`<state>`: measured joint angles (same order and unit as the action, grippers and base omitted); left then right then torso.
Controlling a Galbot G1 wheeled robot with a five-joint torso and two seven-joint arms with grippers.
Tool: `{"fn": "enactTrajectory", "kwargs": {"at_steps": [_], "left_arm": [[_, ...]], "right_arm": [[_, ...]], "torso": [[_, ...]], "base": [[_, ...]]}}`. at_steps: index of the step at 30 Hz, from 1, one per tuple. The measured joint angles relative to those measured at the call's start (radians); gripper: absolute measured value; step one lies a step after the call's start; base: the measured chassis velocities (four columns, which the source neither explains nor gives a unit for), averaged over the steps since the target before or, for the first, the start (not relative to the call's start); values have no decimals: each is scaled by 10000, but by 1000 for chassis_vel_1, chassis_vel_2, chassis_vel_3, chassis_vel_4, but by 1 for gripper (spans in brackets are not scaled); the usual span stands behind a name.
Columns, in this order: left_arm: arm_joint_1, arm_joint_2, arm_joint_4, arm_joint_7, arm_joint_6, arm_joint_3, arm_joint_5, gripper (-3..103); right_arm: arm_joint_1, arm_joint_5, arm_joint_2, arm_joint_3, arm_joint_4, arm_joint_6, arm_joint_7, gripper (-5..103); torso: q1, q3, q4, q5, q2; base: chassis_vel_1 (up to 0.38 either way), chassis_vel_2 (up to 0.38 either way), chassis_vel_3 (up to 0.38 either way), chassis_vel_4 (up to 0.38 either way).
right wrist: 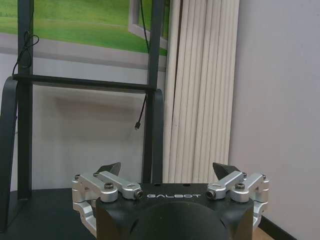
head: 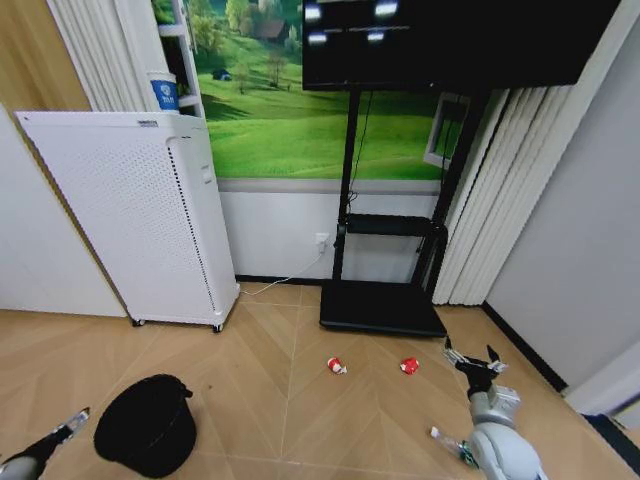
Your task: Pick up the trash bin and place the garbage on the floor into it.
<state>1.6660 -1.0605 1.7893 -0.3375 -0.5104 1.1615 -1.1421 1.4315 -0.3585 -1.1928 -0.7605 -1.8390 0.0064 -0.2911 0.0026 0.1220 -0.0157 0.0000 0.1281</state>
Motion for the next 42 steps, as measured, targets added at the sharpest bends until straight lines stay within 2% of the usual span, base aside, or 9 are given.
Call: {"fn": "enactTrajectory", "kwargs": {"at_steps": [10, 16, 18, 20, 23, 24, 35, 38, 42], "left_arm": [[-589, 70, -872, -185, -215, -674, -874, 85], [-1080, 159, -1348, -184, -219, -1298, -690, 83], [-1137, 103, -1317, -195, -218, -1523, -523, 72], [-1137, 58, -1295, -195, -215, -1583, -422, 72], [-1081, -97, -1227, -199, -133, -1753, -88, 56], [-1081, -97, -1227, -199, -133, -1753, -88, 56], [-856, -249, -1040, -6, 74, -1796, 19, 13], [-845, -251, -1094, 55, 116, -1792, 16, 7], [-843, -247, -1226, 143, 263, -1782, 16, 7]], "right_arm": [[-25, -8, 45, 146, 11, -99, -50, 100], [6, 1, 73, 215, -77, -107, -50, 100], [5, -29, 159, 215, -134, -125, -51, 100], [-1, -49, 193, 206, -139, -128, -50, 100], [-22, -103, 253, 172, -139, -129, -44, 100], [-22, -103, 253, 172, -139, -129, -44, 100], [19, -297, 274, 67, -153, -110, -6, 100], [36, -356, 301, 9, -154, -93, 2, 100], [51, -423, 356, -70, -160, -20, 7, 100]], "torso": [[7, 12, -1, 2, 18], [8, 16, -2, 0, 21], [9, 17, -2, 1, 25], [9, 18, -2, 0, 26], [9, 20, 0, 0, 28], [9, 20, 0, 0, 28], [12, 23, -1, 0, 33], [12, 23, -1, -3, 34], [12, 24, -2, 2, 36]], "base": [[0, 0, 0, 0], [0, 0, 0, 0], [0, 0, 0, 0], [0, 0, 0, 0], [0, 0, 0, 0], [0, 0, 0, 0], [0, 0, 0, 0], [0, 0, 0, 0], [0, 0, 0, 0]]}}
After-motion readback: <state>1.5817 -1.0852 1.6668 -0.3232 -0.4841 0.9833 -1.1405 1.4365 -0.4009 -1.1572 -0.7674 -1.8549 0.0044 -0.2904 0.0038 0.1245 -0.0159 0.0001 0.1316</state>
